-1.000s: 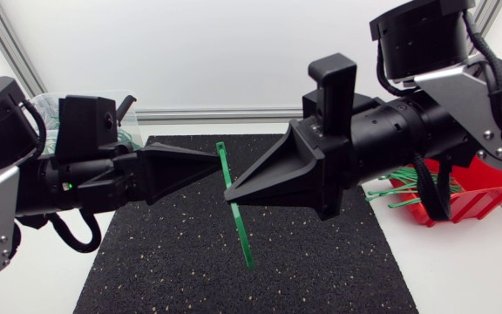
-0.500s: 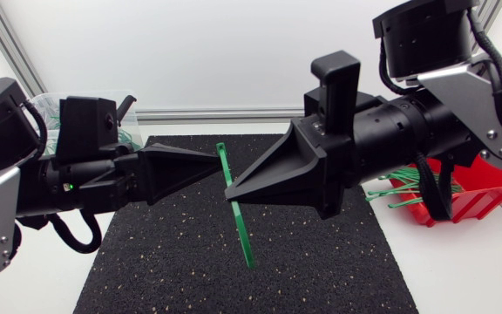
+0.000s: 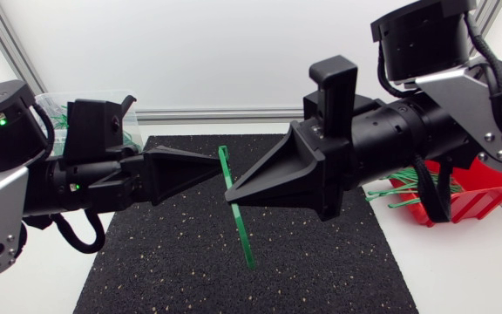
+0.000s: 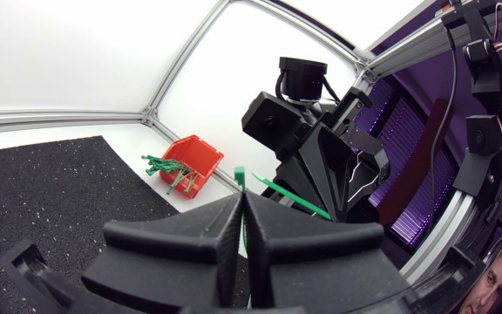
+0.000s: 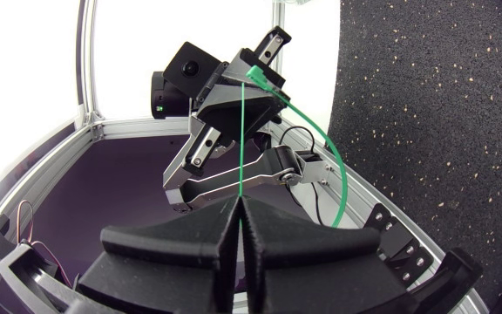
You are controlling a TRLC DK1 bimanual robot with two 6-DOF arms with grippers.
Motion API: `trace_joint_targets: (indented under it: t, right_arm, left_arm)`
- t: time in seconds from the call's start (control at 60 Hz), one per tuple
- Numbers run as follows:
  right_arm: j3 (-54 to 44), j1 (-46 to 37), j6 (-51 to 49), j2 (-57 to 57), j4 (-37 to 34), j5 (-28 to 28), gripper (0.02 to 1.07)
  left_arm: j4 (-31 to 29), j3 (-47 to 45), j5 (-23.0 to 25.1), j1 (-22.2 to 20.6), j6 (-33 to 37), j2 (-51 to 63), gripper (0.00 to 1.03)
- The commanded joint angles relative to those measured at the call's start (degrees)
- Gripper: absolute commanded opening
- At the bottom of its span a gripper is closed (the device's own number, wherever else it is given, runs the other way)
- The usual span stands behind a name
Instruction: Take a green cable tie from the red box, thread the tail through the head to close it, then place it in the transparent bin on the left.
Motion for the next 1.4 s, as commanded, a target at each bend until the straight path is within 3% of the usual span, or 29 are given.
trace_joint_targets:
  t: [0.0,1.0,1.383]
  right_arm:
    - [-1.3,0.3,1.8,0.5,0.7,-0.1,0.07]
    - [-1.2,-1.8,1.8,1.6,1.0,0.2,0.07]
    - [-0.6,-1.0,1.8,2.5,0.5,0.3,0.07]
  left_arm:
    - [1.2,-0.5,-0.1,0.0,0.4,-0.3,0.04]
    - [1.2,-2.0,-0.3,-1.4,0.8,-2.8,0.04]
    - [0.6,-4.1,-8.1,-6.5,7.6,-6.5,0.04]
